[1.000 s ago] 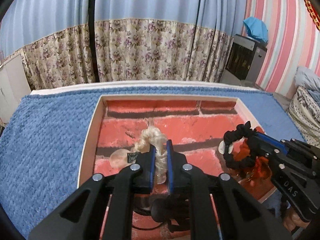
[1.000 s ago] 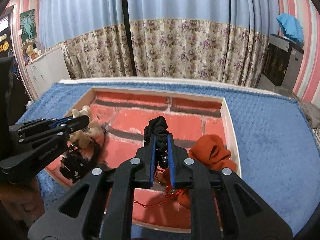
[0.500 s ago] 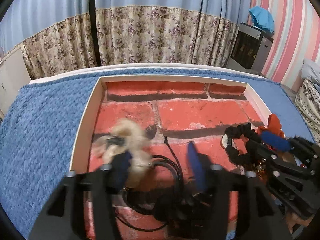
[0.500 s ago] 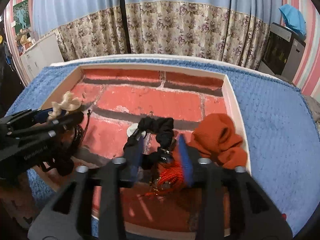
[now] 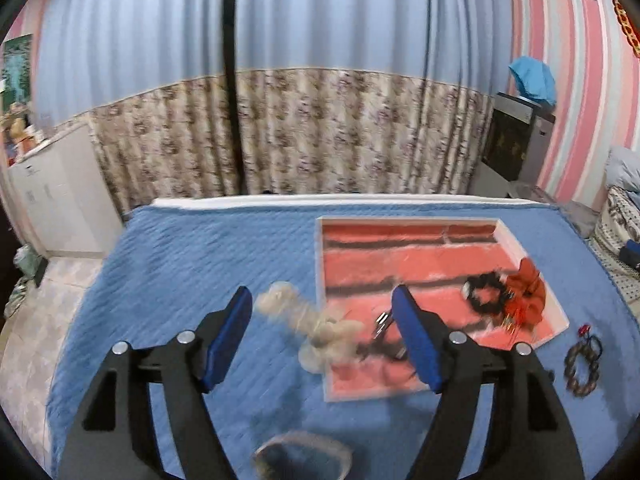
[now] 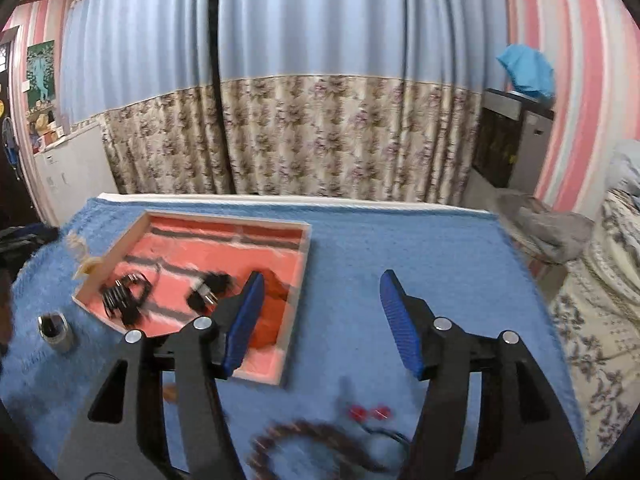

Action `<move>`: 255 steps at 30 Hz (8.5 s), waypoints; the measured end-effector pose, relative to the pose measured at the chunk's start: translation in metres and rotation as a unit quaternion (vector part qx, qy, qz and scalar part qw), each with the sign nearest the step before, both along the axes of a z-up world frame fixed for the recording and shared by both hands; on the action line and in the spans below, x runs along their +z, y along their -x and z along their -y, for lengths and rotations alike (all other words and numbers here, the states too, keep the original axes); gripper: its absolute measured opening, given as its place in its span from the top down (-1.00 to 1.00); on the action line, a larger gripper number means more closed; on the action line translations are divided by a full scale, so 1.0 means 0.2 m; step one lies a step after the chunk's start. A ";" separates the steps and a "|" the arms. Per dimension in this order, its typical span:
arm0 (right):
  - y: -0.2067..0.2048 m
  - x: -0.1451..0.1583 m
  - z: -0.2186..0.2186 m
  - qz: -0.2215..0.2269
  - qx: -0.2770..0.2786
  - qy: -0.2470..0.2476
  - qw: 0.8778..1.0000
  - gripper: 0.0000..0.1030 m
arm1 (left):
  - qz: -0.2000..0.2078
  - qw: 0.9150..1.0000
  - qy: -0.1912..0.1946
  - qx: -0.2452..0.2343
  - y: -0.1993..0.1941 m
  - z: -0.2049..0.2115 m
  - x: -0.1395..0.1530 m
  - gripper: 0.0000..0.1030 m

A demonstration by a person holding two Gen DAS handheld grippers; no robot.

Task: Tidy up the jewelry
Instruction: 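Grasp the white-band watch with the left tool while the right tool grasps the red-bead cord, then carry the watch into the tray with the left tool while the right tool places the red-bead cord, then open both tools and withdraw them from the tray toward the remaining jewelry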

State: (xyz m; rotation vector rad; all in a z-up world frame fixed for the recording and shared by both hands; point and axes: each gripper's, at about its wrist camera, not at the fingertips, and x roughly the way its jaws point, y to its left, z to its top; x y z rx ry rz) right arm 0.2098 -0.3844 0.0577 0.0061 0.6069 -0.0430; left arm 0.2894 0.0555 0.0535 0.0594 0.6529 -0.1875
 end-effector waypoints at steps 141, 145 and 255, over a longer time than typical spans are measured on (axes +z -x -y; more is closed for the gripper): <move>-0.69 -0.39 -0.44 -0.049 0.052 -0.054 0.996 -0.01 | -0.009 1.000 -0.009 -0.019 -0.51 0.41 -0.23 -0.05; -0.70 -0.34 -0.45 -0.042 0.050 -0.054 0.996 -0.18 | -0.005 1.000 -0.010 -0.018 -0.54 0.41 -0.20 -0.05; 0.26 -0.49 0.05 -0.081 0.000 -0.036 0.996 -0.34 | -0.067 0.994 0.011 -0.086 0.49 1.02 -0.40 -0.29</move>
